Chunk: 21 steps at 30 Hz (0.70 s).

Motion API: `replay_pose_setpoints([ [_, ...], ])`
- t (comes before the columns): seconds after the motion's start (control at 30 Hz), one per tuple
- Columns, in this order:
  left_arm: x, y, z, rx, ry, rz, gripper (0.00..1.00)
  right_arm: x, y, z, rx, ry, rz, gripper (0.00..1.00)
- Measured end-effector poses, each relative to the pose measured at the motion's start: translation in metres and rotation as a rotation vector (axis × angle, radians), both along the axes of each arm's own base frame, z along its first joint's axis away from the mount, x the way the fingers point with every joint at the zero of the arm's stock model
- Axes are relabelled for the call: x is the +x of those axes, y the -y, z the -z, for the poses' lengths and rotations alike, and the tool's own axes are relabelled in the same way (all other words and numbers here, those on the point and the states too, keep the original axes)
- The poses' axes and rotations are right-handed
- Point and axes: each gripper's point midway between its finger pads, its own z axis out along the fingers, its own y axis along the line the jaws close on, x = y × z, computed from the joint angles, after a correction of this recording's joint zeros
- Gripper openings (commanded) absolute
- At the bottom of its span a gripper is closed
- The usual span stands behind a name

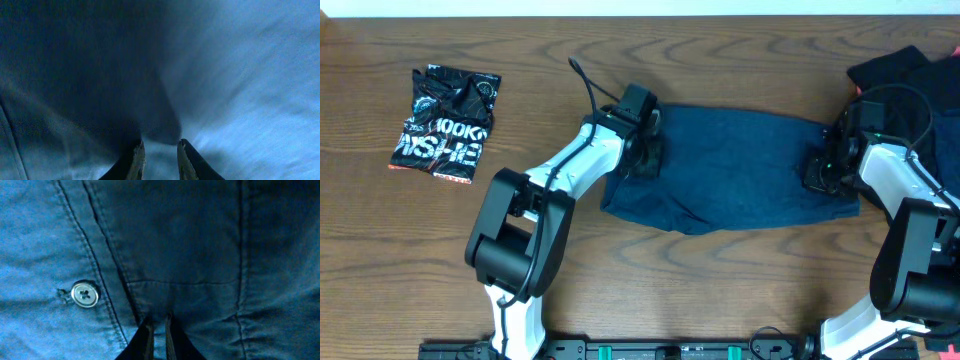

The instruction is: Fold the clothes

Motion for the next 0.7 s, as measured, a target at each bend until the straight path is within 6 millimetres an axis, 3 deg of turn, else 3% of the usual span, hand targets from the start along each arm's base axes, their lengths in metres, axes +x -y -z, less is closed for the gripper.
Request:
replay_pose_setpoints([
  [0.17,-0.021,-0.034,0.012,0.144,-0.092,-0.031,0.26,0.0,0.012,0.0,-0.072,-0.002,0.008,0.12],
  [0.47,-0.023,-0.069,0.006,0.217,-0.128,-0.092,0.29,-0.007,0.014,-0.001,-0.093,-0.034,0.01,0.15],
  [0.57,-0.011,-0.072,-0.015,0.192,-0.058,-0.112,0.35,-0.01,0.013,-0.015,-0.085,-0.026,0.014,0.22],
  [0.7,0.018,-0.057,-0.076,0.076,0.15,-0.125,0.45,-0.007,0.023,-0.057,-0.091,0.076,0.068,0.48],
])
